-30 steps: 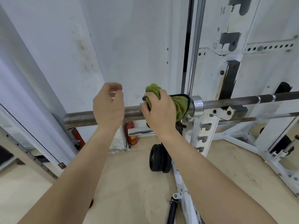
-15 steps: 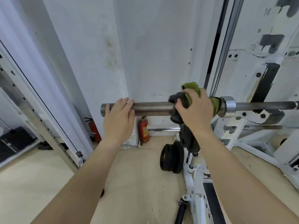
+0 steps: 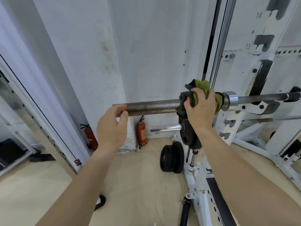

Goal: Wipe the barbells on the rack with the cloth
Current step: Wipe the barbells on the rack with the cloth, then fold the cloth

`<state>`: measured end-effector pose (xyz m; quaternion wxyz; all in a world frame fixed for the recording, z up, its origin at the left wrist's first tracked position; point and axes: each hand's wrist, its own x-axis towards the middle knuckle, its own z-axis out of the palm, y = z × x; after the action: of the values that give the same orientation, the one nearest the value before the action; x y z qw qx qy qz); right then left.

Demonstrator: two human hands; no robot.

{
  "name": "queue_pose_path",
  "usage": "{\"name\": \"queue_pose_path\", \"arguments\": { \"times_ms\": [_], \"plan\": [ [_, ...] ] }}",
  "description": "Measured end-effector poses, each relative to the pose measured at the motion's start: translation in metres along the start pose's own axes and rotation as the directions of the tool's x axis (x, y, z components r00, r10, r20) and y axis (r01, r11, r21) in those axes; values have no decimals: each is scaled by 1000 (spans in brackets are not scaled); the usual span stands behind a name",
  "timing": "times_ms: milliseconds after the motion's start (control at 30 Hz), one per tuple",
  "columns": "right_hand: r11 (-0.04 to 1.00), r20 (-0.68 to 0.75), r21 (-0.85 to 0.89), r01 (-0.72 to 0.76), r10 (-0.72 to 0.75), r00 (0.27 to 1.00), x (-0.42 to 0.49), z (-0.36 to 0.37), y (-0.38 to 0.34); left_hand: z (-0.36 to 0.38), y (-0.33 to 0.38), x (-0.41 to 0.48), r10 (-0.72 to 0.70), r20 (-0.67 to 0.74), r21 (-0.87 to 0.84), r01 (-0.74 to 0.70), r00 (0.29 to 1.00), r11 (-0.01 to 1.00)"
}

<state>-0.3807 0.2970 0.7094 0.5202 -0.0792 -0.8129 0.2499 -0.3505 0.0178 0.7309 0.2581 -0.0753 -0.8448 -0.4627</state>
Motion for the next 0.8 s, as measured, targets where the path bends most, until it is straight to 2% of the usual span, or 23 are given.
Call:
{"name": "queue_pose_path", "arguments": {
  "times_ms": [67,100,167,233,300,367,433,500,533,600,633,667,733,800],
  "plan": [
    [999,-21,16,-33,33,999,-13,11,-35,1,-9,-19,-54,-32,-28,53,998,998],
    [999,35,38,-16,14,999,-21,20,-58,1,-12,-26,-76,-62,-61,72,995,996],
    [991,200,109,78,-99,975,-38,41,-107,-1,-13,-38,-140,-137,-171,116,981,978],
    [951,316,205,229,-286,905,-55,63,-150,-8,-12,-47,-207,-195,-242,157,959,958],
    [922,404,281,267,-366,838,-64,71,-180,-19,-13,-53,-246,-223,-267,184,943,946],
    [917,459,373,143,-316,830,-68,58,-197,-33,-13,-61,-302,-231,-303,226,925,926],
    [873,511,473,-120,-161,845,-78,29,-200,-45,-14,-69,-374,-211,-351,287,903,891],
    [721,568,565,-401,12,823,-99,-10,-193,-50,-12,-82,-449,-86,-404,380,890,832],
    [618,609,586,-523,89,788,-112,-31,-185,-49,-10,-89,-471,48,-443,441,881,780],
    [347,719,574,-742,219,659,-137,-71,-166,-41,0,-108,-466,360,-522,588,808,617],
    [191,776,540,-820,265,572,-147,-90,-155,-34,3,-119,-443,474,-535,648,761,541],
    [50,818,502,-863,296,493,-156,-108,-145,-26,6,-130,-413,541,-532,679,732,506],
    [-139,852,462,-876,344,395,-169,-139,-123,-7,14,-156,-364,578,-495,668,731,556],
    [-177,843,454,-873,404,356,-179,-168,-102,10,26,-181,-357,564,-474,646,745,598]
  ]
}}
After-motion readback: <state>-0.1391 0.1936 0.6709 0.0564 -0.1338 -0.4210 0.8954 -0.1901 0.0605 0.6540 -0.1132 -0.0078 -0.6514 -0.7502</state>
